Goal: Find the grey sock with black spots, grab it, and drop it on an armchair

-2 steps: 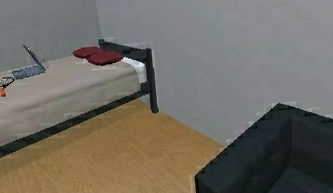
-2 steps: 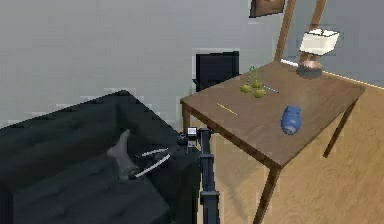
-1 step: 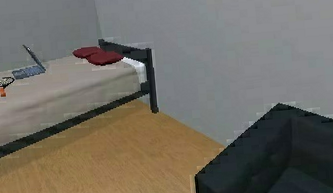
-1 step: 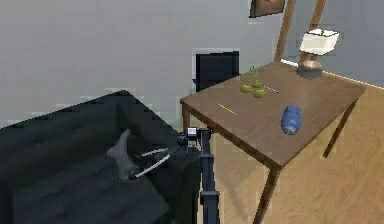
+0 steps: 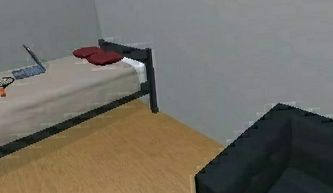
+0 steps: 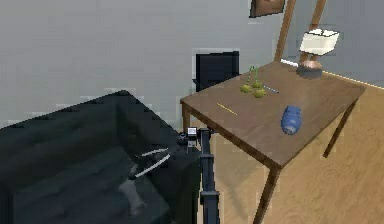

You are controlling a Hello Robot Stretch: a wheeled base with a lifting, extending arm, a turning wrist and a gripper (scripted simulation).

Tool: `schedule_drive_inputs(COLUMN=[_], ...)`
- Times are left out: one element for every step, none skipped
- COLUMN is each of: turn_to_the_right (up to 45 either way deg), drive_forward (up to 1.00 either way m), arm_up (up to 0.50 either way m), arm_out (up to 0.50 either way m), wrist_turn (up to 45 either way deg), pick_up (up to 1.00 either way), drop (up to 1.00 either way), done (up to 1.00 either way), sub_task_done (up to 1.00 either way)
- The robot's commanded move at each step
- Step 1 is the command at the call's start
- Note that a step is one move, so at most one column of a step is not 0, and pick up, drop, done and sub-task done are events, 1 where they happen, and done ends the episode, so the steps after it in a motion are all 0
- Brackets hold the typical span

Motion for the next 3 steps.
schedule_drive_inputs(turn_to_the_right=[0.0, 0.0, 0.0], drive_forward=[0.0, 0.0, 0.0], arm_up=[0.1, 0.0, 0.0], arm_out=[0.0, -0.08, 0.0], wrist_turn=[0.0, 0.0, 0.0], pick_up=[0.0, 0.0, 0.0], drop=[0.0, 0.0, 0.0], done=[0.0, 0.0, 1.0], sub_task_done=[0.0, 0.0, 0.0])
